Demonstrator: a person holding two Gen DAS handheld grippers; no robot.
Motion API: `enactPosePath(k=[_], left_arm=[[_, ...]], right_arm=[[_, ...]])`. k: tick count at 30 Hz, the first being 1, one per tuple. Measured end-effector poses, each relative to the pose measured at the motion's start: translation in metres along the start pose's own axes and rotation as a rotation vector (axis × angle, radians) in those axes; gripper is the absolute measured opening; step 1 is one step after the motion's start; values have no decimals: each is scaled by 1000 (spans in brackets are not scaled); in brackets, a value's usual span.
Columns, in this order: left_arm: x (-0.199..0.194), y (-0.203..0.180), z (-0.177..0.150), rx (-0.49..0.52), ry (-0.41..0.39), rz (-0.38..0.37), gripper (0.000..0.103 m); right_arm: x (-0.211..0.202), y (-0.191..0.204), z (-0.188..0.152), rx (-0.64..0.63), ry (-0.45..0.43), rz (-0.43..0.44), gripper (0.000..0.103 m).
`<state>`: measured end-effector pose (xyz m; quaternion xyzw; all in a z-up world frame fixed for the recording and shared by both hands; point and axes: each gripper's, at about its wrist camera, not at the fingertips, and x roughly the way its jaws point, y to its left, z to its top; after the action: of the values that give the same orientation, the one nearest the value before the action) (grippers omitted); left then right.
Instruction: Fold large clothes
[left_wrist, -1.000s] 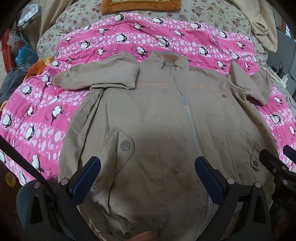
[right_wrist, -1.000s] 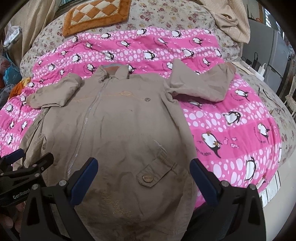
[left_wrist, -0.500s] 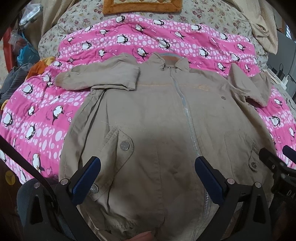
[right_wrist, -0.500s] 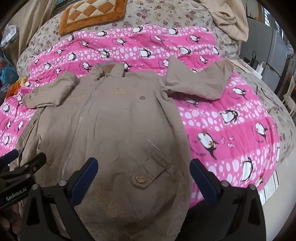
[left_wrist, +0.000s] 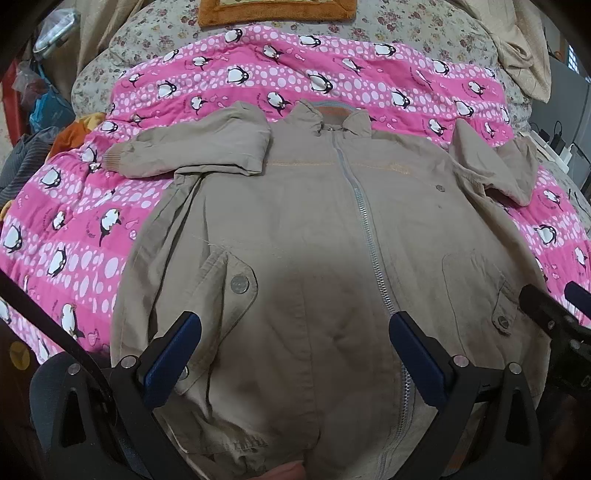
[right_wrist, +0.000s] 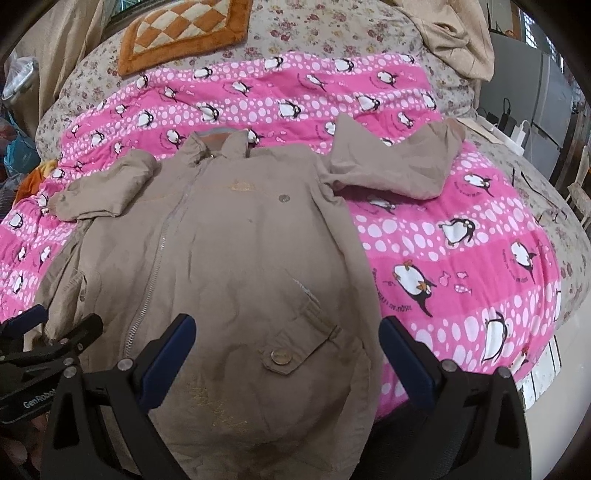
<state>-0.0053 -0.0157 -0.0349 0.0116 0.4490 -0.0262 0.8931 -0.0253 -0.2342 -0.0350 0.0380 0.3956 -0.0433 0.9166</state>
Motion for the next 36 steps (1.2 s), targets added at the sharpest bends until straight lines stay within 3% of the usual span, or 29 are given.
enactPosePath(k=[15, 24, 28, 32, 36], left_arm=[[8, 5, 1, -7, 8, 1, 74], [26, 22, 46, -14, -28, 31, 74], [49, 26, 73, 5, -24, 39, 74], [92, 27, 98, 15, -11, 36, 74], [133, 32, 92, -11, 62, 43, 76]], right_arm=[[2, 8, 2, -20, -8, -10, 101], [17, 13, 28, -52, -43, -23, 101], [37, 18, 48, -75, -64, -7, 101], [85, 24, 65, -104, -37, 44, 101], [134, 21, 60, -88, 41, 80, 101]])
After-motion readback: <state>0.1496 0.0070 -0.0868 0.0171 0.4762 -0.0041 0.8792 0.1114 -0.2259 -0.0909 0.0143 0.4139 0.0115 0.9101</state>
